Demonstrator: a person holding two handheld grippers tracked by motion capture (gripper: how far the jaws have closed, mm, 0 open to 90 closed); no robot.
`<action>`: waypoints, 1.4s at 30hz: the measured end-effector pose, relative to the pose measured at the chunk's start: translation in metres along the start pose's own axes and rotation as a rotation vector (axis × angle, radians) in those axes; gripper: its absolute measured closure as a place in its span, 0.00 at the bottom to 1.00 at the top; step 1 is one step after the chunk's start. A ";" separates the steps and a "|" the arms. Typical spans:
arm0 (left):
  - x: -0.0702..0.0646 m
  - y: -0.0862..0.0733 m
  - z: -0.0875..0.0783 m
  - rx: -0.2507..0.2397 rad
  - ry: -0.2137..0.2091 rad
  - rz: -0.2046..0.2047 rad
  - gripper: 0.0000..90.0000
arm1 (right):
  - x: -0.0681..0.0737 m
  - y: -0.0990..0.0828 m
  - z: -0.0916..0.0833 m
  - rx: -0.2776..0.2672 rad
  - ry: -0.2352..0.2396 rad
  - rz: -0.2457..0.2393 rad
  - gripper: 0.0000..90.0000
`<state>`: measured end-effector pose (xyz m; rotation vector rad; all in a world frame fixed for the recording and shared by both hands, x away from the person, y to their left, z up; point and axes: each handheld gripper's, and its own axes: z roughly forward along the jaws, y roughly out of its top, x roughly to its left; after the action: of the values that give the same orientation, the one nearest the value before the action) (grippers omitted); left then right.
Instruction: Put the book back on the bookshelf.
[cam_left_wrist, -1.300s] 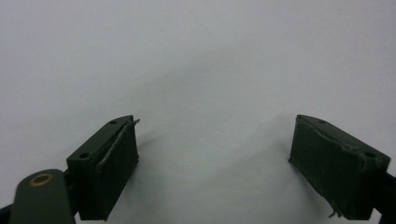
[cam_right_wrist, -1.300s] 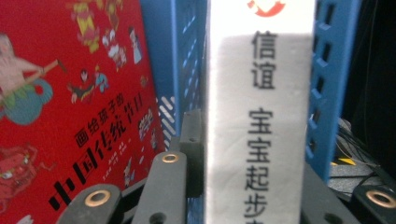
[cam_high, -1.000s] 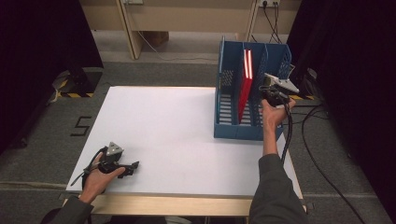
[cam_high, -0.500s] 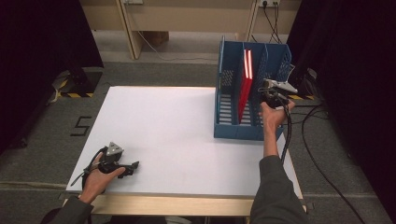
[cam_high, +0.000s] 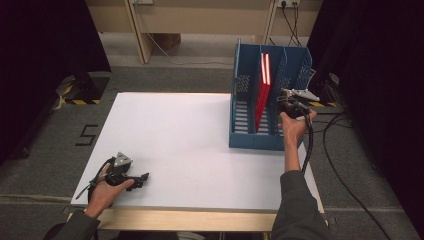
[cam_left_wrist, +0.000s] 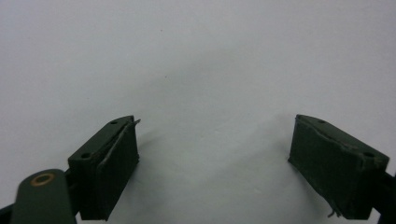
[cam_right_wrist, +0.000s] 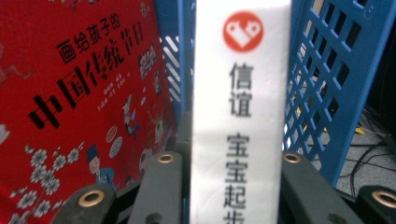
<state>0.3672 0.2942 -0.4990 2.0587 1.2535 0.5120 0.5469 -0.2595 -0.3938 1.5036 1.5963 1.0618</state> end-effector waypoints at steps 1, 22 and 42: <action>0.000 0.000 0.000 0.000 0.000 0.000 0.16 | -0.001 0.000 0.000 -0.002 0.002 -0.003 0.81; 0.000 0.000 0.000 0.003 -0.002 0.000 0.16 | -0.001 -0.016 -0.002 0.125 0.039 -0.043 0.77; 0.000 0.001 0.000 0.004 -0.002 0.001 0.16 | -0.001 -0.016 -0.027 0.118 0.084 -0.058 0.71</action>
<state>0.3678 0.2941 -0.4987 2.0627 1.2541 0.5083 0.5156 -0.2637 -0.3966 1.4972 1.7779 1.0263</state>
